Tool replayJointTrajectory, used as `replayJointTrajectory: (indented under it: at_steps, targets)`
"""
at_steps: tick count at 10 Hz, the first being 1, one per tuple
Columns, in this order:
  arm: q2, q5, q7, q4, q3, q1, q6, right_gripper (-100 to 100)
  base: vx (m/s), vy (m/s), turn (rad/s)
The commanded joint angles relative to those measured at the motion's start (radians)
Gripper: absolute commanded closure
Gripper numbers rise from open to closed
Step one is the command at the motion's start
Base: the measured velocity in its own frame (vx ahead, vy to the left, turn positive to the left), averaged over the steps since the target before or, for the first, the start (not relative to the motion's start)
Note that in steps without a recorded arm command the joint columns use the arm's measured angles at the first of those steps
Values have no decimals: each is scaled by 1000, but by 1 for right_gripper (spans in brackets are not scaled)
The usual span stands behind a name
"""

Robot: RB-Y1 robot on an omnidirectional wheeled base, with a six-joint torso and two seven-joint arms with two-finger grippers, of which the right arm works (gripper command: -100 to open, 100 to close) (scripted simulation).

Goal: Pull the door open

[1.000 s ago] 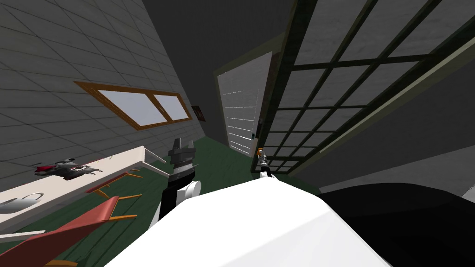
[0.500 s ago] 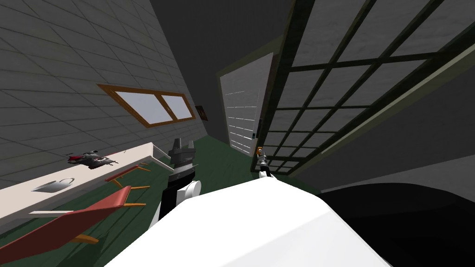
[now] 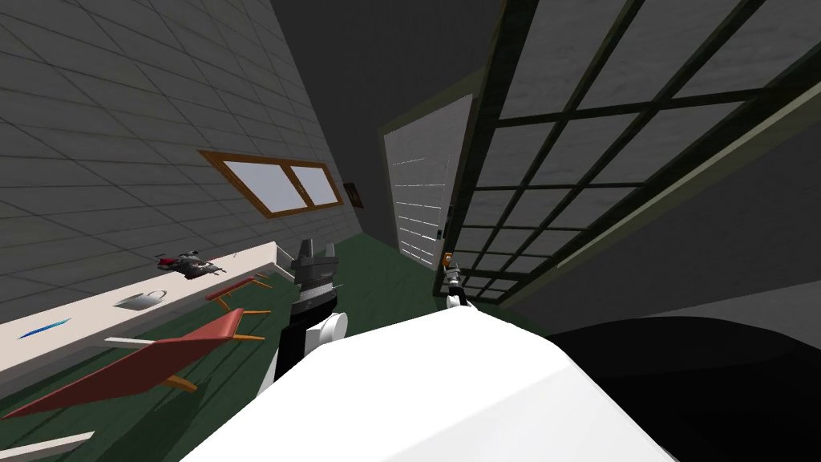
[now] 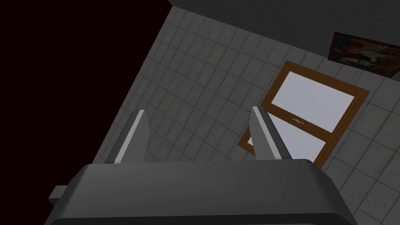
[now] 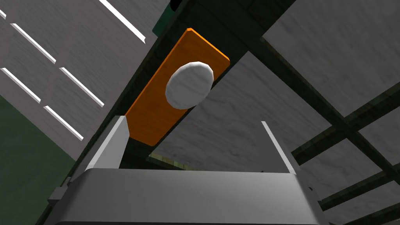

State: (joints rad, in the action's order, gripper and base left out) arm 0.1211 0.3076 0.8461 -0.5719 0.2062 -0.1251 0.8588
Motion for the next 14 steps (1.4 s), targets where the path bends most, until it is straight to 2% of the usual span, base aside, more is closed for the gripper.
replayJointTrajectory:
  at_steps: [1,14]
  targets:
    - [-1,17,49,2,-8,-4,2,-100,-53,-25,79]
    - [-11,130,379,11,-59,-27,12,-100,-73,-25,73]
